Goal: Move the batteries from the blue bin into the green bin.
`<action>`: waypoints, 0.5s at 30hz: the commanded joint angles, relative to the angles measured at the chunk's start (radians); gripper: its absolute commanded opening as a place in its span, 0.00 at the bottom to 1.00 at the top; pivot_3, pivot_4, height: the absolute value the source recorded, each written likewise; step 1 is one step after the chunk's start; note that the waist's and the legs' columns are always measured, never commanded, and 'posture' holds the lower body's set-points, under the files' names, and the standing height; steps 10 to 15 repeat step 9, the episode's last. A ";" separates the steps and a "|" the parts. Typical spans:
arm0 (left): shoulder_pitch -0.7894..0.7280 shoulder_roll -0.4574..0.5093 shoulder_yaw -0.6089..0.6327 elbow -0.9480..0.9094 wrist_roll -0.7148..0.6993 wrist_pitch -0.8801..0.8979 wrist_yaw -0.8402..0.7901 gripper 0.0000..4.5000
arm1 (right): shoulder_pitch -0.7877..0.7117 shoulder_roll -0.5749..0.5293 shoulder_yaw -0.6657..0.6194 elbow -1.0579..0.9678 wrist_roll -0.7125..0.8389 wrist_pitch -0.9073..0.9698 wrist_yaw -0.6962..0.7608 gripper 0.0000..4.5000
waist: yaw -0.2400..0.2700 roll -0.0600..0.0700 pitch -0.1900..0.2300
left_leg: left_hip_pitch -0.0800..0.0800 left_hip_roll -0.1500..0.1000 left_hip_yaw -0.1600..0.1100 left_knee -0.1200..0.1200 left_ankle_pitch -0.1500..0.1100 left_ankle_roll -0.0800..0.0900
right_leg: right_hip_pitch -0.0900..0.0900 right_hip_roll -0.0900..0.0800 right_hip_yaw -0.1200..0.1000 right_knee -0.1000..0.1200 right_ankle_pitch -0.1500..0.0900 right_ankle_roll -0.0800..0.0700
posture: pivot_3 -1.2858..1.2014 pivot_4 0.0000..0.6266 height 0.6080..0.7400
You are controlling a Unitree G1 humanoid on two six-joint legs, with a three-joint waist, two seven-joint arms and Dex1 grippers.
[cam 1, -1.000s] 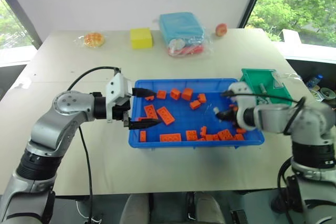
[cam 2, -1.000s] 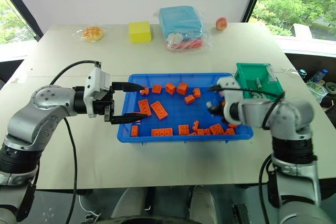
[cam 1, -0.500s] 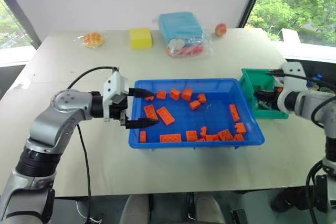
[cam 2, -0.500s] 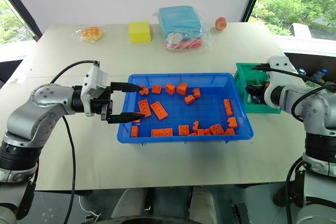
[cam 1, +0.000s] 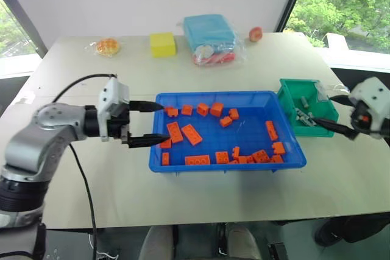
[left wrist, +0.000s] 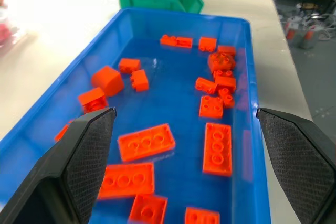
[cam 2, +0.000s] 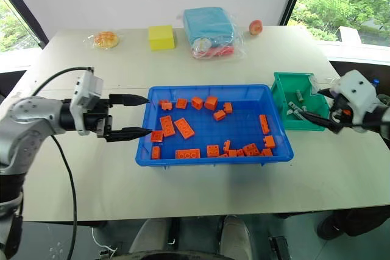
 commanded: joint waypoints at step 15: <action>0.090 0.061 0.156 -0.054 -0.055 0.052 0.043 1.00 | 0.072 0.071 -0.068 -0.120 0.119 0.092 0.150 0.88 | 0.002 0.000 0.000 | 0.000 0.004 0.001 0.000 -0.002 -0.003 | 0.000 0.000 0.000 0.000 0.000 0.000 | 0.52 0.24 0.72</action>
